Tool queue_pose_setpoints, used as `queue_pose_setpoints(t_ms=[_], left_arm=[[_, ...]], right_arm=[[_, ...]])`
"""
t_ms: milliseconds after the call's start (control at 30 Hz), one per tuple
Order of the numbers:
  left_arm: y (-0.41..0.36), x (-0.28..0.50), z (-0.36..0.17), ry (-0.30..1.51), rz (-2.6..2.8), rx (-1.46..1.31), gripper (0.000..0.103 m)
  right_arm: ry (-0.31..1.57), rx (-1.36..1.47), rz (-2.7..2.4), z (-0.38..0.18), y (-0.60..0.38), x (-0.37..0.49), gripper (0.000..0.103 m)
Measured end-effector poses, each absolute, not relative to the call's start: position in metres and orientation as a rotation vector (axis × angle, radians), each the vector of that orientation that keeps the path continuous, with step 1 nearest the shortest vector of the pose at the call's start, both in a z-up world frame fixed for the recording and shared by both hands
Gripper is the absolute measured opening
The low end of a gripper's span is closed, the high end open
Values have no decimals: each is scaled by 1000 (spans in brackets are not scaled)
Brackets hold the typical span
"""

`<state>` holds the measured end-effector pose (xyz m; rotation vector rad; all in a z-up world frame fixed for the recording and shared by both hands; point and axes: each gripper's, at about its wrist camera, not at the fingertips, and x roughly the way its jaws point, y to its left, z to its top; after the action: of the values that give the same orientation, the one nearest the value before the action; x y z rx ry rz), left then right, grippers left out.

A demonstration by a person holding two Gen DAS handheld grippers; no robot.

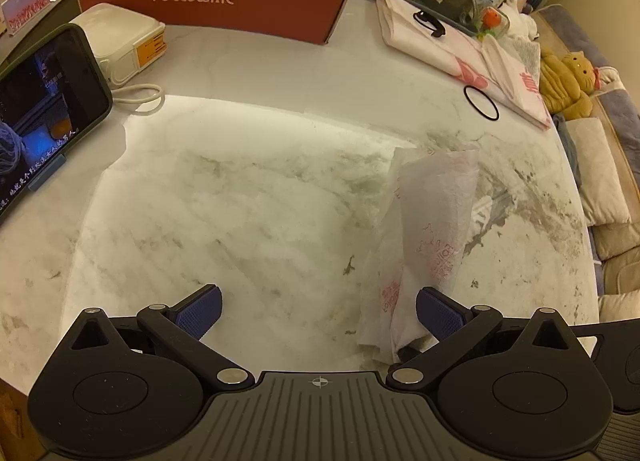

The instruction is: Fold shopping bag

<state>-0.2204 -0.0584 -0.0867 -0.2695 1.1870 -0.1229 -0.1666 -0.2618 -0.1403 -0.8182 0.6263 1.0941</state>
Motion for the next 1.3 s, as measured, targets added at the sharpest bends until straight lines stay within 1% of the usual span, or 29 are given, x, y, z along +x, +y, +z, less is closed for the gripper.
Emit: queue_pose_setpoints(t_ms=[67,167,267,333,433,500,533,567,700,767,867,967,1033,1100,1167,1200,1233,1267,1300], left_arm=[[-53,-224,-81,1166,-120,-289,103],[-56,-231,-59,1102,-167,-211,103],[-66,-228,-49,1081,-252,-150,103],[-73,-218,-54,1082,-222,-86,103],[-79,-198,-62,1084,-224,-94,103],[-90,-188,-67,1067,-231,-20,102],[-94,-184,-70,1062,-237,10,99],[-98,-178,-74,1067,-245,19,99],[-102,-168,-85,1036,-300,50,99],[-98,-167,-86,1045,-309,20,99],[-80,-173,-68,995,-337,-85,99],[-72,-183,-45,946,-483,-46,99],[-67,-185,-36,999,-548,-55,99],[-55,-180,-41,1092,-514,-203,99],[-46,-175,-51,1144,-476,-361,97],[-44,-173,-56,1155,-466,-423,91],[-46,-172,-61,1158,-467,-459,65],[-47,-171,-65,1161,-467,-495,42],[-50,-169,-68,1160,-468,-517,38]], right_arm=[[641,-806,1094,-140,-261,-164,2],[667,-786,1096,-138,-260,-158,2],[681,-774,1103,-139,-259,-157,2],[685,-774,1106,-139,-259,-157,2],[690,-779,1110,-140,-259,-154,2],[694,-780,1114,-138,-256,-149,2],[698,-778,1114,-138,-257,-148,2],[701,-774,1114,-138,-257,-147,2],[716,-762,1104,-138,-261,-146,2],[723,-759,1098,-138,-263,-145,2],[731,-761,1092,-139,-268,-142,2],[744,-752,1103,-140,-276,-138,2],[750,-750,1112,-140,-280,-135,2],[760,-739,1119,-140,-281,-133,2],[761,-741,1125,-141,-281,-133,2],[758,-748,1127,-141,-280,-133,2],[754,-754,1128,-142,-279,-133,2],[752,-758,1129,-142,-279,-133,2],[751,-761,1130,-142,-279,-132,2]])
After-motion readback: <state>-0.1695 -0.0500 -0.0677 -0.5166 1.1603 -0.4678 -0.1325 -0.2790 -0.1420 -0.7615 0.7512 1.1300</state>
